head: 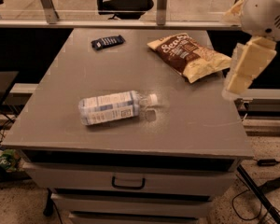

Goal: Move rxbar blueberry near blue plastic bottle

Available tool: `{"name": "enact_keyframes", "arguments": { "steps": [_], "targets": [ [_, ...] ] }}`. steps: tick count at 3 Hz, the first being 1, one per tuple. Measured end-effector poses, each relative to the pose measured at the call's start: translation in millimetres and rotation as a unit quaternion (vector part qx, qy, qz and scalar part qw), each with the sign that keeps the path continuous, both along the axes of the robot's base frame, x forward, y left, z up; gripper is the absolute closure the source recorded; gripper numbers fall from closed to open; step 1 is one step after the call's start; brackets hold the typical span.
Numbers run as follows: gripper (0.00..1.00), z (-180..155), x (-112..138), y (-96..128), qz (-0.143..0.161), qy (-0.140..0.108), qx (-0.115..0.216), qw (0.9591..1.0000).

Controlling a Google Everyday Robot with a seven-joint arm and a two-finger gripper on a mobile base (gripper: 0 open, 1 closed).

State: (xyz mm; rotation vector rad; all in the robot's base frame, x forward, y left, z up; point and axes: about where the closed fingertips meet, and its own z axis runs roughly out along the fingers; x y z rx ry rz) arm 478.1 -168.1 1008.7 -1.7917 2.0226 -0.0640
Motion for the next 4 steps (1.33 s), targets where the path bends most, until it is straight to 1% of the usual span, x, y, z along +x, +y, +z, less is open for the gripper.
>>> {"name": "enact_keyframes", "arguments": {
  "steps": [1, 2, 3, 4],
  "targets": [
    [0.00, -1.8, 43.0, 46.3, 0.041, -0.010, 0.024, 0.9988],
    [0.00, -15.3, 89.5, 95.5, 0.075, -0.017, 0.036, 0.9964],
    [0.00, -30.2, 131.3, 138.9, 0.102, -0.017, 0.051, 0.9933],
    [0.00, -42.0, 164.9, 172.9, 0.118, -0.011, 0.062, 0.9910]
  ]
}}
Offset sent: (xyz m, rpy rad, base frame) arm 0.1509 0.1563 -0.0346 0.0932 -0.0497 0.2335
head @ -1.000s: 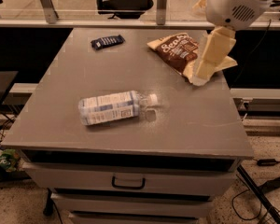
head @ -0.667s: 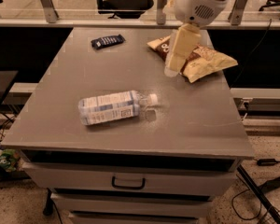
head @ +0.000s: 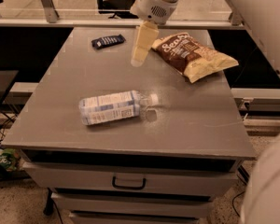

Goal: Move rxbar blueberry near blue plastic bottle

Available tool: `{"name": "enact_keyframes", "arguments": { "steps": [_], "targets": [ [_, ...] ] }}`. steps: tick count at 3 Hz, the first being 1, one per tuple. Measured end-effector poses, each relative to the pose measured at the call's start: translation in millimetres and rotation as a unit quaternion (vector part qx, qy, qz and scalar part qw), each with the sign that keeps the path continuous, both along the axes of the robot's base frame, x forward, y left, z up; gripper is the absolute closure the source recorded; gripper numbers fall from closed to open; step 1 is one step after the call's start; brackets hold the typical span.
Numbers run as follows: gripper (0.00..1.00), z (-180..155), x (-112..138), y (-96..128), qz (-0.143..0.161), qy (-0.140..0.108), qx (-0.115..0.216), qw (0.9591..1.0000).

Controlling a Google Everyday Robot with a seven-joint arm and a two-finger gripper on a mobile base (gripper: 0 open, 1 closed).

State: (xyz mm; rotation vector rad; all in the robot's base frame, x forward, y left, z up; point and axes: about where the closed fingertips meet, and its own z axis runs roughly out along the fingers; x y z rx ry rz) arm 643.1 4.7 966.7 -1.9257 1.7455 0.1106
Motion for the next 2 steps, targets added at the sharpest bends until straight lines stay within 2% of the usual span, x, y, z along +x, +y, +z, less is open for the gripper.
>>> {"name": "enact_keyframes", "arguments": {
  "steps": [1, 2],
  "targets": [
    [0.00, -10.6, 31.1, 26.8, 0.001, 0.009, 0.002, 1.0000],
    [0.00, -22.1, 56.2, 44.9, -0.011, 0.022, -0.003, 0.9997]
  ]
}}
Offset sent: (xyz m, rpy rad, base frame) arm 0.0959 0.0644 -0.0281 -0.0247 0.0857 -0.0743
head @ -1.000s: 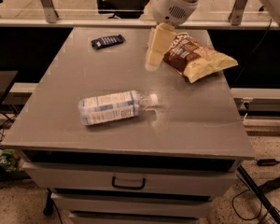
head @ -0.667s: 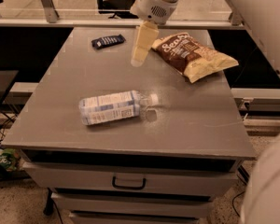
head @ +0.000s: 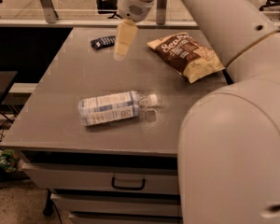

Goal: Move rxbar blueberry near blue plastic bottle

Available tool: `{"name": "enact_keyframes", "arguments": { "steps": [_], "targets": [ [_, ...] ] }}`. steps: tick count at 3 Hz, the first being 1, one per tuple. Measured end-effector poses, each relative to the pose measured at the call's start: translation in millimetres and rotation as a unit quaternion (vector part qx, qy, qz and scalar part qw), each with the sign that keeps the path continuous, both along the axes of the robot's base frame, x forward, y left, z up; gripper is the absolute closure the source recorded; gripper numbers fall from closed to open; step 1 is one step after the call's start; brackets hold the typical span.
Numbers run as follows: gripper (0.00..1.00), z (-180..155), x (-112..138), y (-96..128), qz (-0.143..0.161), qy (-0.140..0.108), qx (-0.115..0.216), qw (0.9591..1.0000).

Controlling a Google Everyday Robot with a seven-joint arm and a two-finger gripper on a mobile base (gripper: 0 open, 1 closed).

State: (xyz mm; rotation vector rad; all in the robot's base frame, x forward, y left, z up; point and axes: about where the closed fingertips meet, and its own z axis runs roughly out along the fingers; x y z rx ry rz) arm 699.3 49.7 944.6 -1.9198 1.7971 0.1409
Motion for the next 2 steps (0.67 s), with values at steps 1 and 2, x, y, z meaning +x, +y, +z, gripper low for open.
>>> {"name": "enact_keyframes", "arguments": {
  "steps": [1, 2],
  "targets": [
    [0.00, -11.4, 21.7, 12.5, -0.021, 0.017, 0.000, 0.9996],
    [0.00, -23.8, 44.6, 24.6, -0.048, 0.031, 0.004, 0.9983]
  ]
}}
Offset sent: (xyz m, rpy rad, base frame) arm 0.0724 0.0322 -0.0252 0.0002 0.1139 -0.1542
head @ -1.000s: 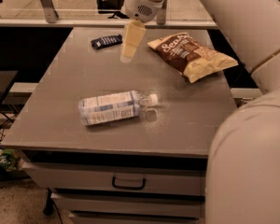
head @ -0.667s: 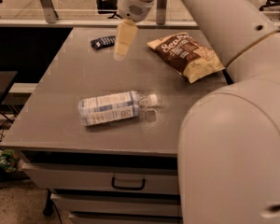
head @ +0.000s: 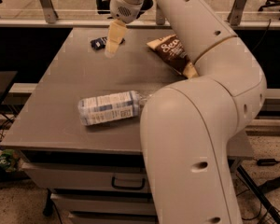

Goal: Move rxbar blueberry near blue plastic bottle

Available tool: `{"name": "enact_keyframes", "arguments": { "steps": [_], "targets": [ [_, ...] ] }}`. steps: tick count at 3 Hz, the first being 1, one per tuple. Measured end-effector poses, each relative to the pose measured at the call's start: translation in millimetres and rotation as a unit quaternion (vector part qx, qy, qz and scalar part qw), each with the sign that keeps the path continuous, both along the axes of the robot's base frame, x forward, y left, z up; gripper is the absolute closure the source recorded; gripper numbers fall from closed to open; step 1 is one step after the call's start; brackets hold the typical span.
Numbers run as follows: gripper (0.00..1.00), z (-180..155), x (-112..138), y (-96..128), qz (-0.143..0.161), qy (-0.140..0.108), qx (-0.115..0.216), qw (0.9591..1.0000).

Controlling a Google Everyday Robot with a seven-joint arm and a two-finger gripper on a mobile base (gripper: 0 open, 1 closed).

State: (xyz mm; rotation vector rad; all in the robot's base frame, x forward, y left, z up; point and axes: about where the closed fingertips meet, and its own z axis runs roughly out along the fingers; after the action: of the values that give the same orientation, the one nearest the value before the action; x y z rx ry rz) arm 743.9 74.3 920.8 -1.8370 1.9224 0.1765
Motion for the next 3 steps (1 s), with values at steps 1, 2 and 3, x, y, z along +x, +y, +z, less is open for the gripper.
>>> {"name": "enact_keyframes", "arguments": {
  "steps": [1, 2, 3],
  "targets": [
    [0.00, 0.0, 0.0, 0.0, 0.000, 0.000, 0.000, 1.0000],
    [0.00, -3.4, 15.7, -5.9, -0.046, -0.008, 0.018, 0.9988],
    [0.00, -9.7, 55.2, -22.0, -0.137, -0.033, 0.068, 0.9877]
  ]
}}
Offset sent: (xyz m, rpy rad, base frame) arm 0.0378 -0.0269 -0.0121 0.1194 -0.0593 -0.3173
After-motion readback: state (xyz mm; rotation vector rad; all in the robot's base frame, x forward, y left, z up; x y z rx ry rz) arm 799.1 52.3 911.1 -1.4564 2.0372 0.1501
